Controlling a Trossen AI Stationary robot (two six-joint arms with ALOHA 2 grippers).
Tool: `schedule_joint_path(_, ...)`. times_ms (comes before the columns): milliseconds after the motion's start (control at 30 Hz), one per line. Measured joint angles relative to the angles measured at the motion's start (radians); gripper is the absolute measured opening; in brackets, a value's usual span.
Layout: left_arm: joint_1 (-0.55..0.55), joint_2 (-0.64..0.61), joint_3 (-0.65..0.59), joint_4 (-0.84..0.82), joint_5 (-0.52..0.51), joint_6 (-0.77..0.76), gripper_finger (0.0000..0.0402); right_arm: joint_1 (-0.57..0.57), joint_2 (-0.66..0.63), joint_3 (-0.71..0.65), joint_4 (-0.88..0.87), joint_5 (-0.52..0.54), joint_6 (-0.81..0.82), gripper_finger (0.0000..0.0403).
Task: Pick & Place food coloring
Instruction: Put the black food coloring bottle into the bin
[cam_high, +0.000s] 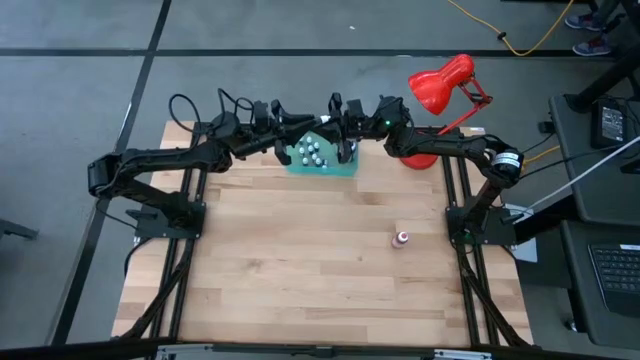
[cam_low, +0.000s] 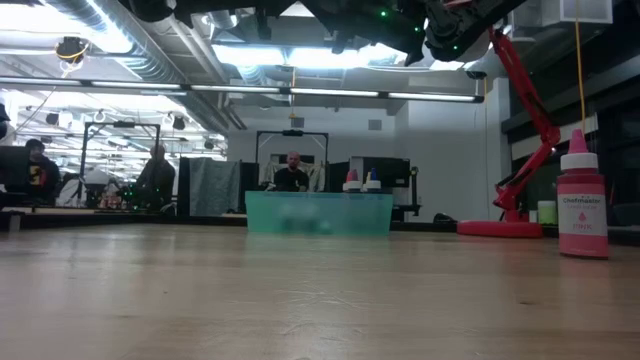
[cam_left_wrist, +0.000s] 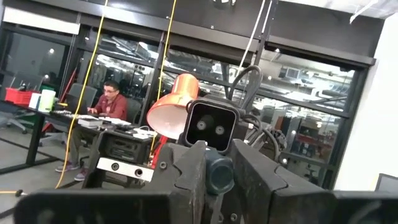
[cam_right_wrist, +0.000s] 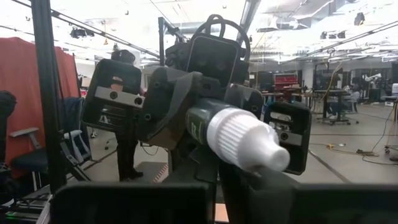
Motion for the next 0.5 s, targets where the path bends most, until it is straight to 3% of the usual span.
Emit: schedule_joint_path(500,0.007,-0.005,-0.002,0.019,-0.005,-0.003,0.0102,-0.001,-0.004,0.003,-0.011,-0.003,0.02,0.0015)
